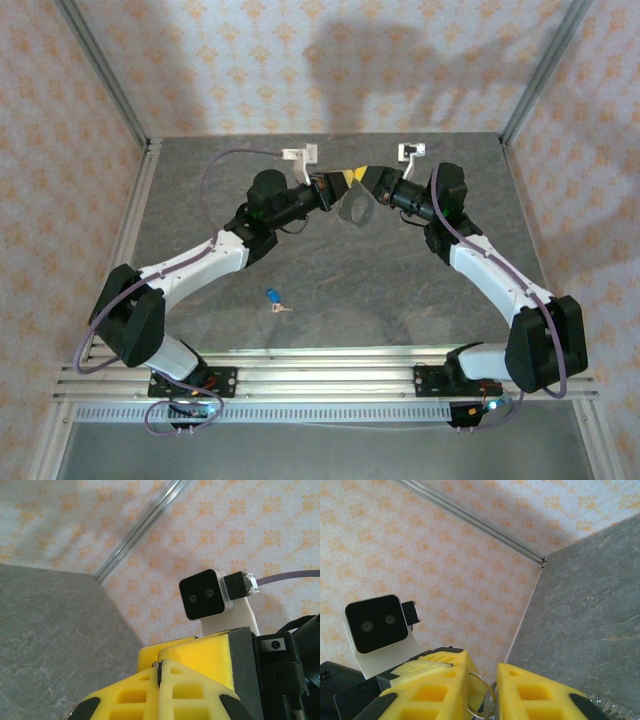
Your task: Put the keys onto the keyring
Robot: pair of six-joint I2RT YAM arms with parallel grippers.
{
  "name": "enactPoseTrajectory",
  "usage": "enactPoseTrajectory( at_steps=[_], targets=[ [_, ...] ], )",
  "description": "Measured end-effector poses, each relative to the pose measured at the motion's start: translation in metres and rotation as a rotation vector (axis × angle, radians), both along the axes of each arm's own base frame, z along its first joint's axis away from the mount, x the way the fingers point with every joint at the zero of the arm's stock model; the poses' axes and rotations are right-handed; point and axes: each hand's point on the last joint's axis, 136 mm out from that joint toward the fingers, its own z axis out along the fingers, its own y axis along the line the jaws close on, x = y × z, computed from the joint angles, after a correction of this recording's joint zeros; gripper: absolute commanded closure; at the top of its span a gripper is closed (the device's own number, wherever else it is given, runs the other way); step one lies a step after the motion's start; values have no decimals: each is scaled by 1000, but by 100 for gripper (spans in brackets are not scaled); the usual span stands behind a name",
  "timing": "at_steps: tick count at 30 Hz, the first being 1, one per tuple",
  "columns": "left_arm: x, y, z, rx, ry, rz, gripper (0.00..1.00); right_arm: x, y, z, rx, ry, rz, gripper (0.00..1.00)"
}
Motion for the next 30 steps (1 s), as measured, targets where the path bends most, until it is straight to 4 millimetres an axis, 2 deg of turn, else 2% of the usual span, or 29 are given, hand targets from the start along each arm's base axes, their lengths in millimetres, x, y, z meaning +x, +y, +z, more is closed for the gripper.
enactPoseTrajectory(
  at_steps=[6,23,30],
  targets=[
    [3,0,-8,6,21,9,100,1,-2,0,8,-8,-5,100],
    [2,-3,-14,-13,62,-10,100,0,-3,-3,13,-15,-7,100],
    [1,-8,-15,-38,76,-40,93,1,-6,-2,17,-27,-15,100]
  ],
)
